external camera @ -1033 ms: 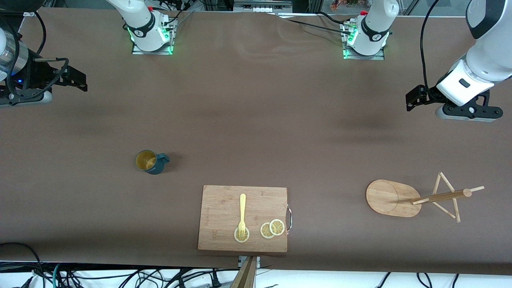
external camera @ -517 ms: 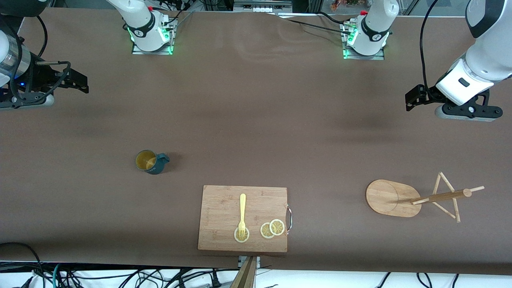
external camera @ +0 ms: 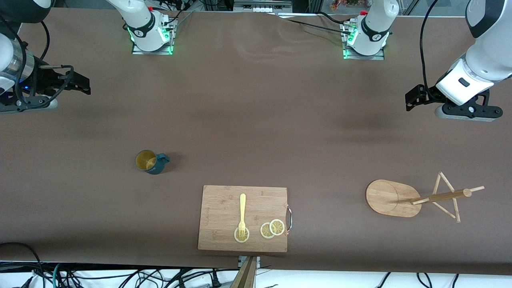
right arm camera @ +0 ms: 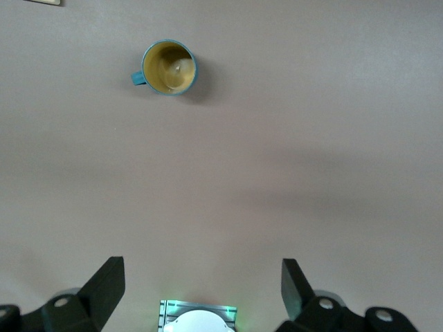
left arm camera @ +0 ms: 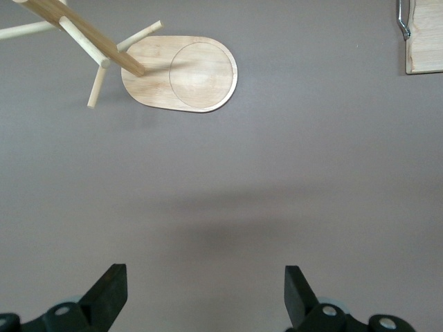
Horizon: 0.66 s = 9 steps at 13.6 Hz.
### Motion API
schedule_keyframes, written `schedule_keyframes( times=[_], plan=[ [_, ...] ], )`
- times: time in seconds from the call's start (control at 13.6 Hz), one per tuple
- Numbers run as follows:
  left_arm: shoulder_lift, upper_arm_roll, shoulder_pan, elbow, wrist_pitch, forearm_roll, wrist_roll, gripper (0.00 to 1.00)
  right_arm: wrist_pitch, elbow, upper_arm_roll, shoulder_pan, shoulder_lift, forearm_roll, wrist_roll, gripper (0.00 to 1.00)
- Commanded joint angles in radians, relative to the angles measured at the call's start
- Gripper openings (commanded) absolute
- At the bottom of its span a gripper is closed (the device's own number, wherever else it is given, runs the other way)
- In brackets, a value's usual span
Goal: Pass cup and hang on rack
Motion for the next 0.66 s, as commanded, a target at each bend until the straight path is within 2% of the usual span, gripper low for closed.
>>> schedule_keyframes(
  times=[0.0, 0.15, 0.37, 0.44, 0.59],
  plan=[
    [0.01, -0.003, -0.004, 0.029, -0.019, 0.021, -0.01, 1.0, 0.024, -0.037, 0.019, -0.017, -0.013, -0.012, 0.006, 1.0],
    [0.01, -0.003, -0.004, 0.029, -0.019, 0.021, -0.01, 1.0, 0.08, -0.099, 0.019, -0.017, -0.013, -0.012, 0.01, 1.0],
    [0.01, -0.004, -0.004, 0.029, -0.021, 0.021, -0.01, 1.0, 0.253, -0.233, 0.019, -0.017, -0.006, -0.012, 0.013, 1.0],
    [0.009, -0.004, -0.004, 0.029, -0.019, 0.021, -0.01, 1.0, 0.313, -0.266, 0.019, -0.017, 0.016, -0.012, 0.015, 1.0],
    [0.01, -0.004, -0.004, 0.029, -0.021, 0.021, -0.01, 1.0, 0.391, -0.254, 0.019, -0.017, 0.1, -0.005, 0.015, 1.0]
  ],
)
